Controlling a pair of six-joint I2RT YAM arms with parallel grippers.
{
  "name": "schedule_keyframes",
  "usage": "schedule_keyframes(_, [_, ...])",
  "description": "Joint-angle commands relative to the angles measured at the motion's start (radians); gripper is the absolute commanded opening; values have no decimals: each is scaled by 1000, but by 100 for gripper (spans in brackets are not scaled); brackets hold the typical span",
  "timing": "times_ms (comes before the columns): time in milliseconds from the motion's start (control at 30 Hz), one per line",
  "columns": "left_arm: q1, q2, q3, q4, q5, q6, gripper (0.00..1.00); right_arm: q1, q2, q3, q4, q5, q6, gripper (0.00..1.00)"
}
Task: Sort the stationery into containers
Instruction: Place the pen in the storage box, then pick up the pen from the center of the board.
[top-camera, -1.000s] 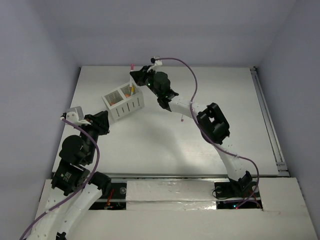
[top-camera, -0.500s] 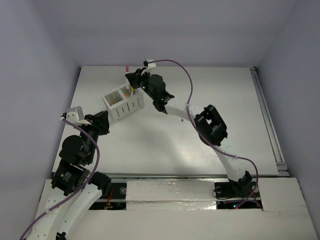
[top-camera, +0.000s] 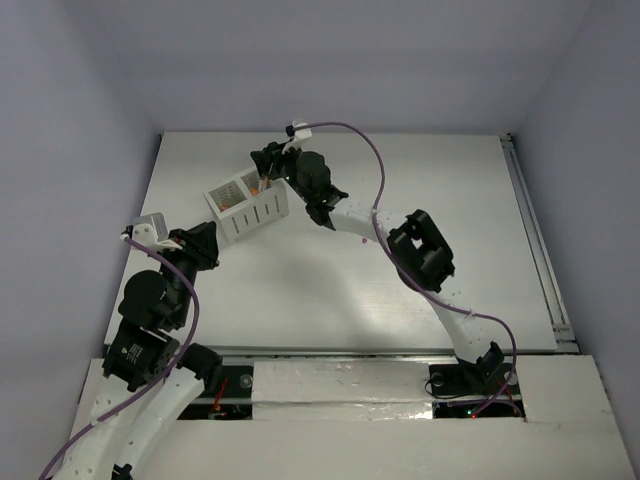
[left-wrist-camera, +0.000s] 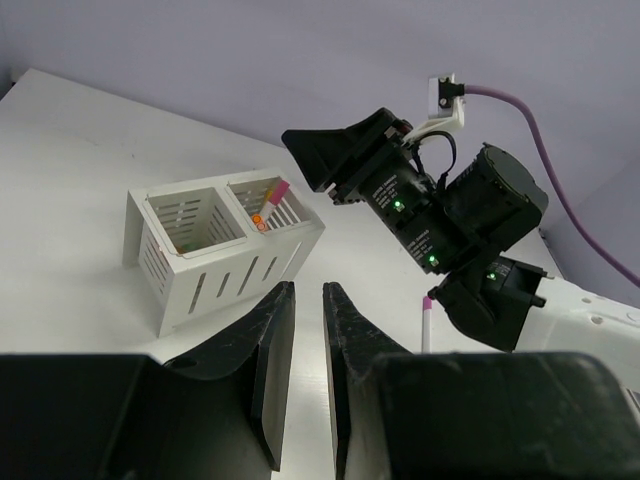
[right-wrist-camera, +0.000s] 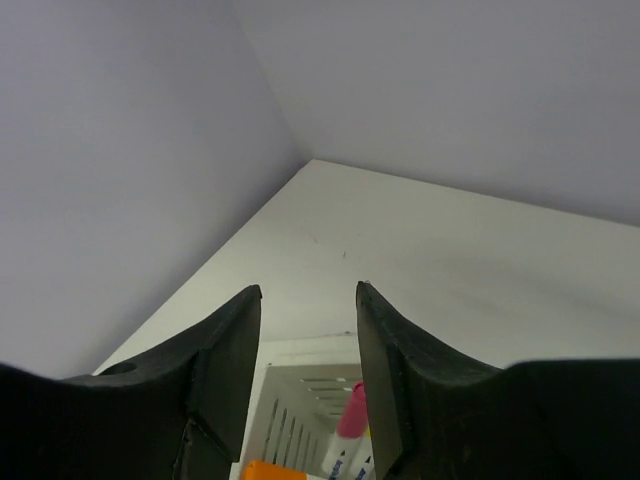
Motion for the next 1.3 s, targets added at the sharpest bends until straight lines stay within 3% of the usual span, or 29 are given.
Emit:
schedule_keyframes(0, [-6, 1, 11, 44, -5, 12, 15, 8, -26, -17, 63, 0, -10, 49])
schedule_keyframes(100, [-6, -1, 10, 44, -7, 14, 15, 8, -77, -95, 97, 46, -15, 48])
schedule_keyframes(233, [-6, -5, 11, 43, -8, 14, 15, -47, -287, -319, 85, 91, 33, 8])
schedule_keyframes(300, [-6, -8, 10, 44, -5, 12, 15, -82, -371, -486, 46, 102, 85, 1])
schedule_keyframes(467, [-6, -16, 10, 44, -7, 11, 15, -200, -578, -686, -269, 134, 108, 0])
schedule_keyframes(600, [-6, -16, 10, 46, -4, 12, 15, -337, -608, -757, -503, 79, 162, 0])
schedule_keyframes(633, [-6, -13, 10, 46, -2, 11, 15, -366, -599, -757, -541, 15, 168, 1])
schedule_keyframes(733, [-6, -13, 10, 47, 2, 12, 15, -434, -557, -734, -629, -51, 169, 28])
schedule_keyframes(767, [-6, -13, 10, 47, 2, 11, 15, -443, -547, -723, -671, -67, 165, 43])
schedule_keyframes(833, [-6, -11, 8, 49, 2, 12, 15, -443, -521, -688, -693, -105, 140, 58])
schedule_keyframes(1033, [-6, -11, 8, 51, 5, 14, 15, -443, -461, -611, -745, -167, 123, 61])
schedule_keyframes(1267, [-6, -11, 10, 49, 5, 12, 15, -443, -399, -567, -819, -164, 134, 54])
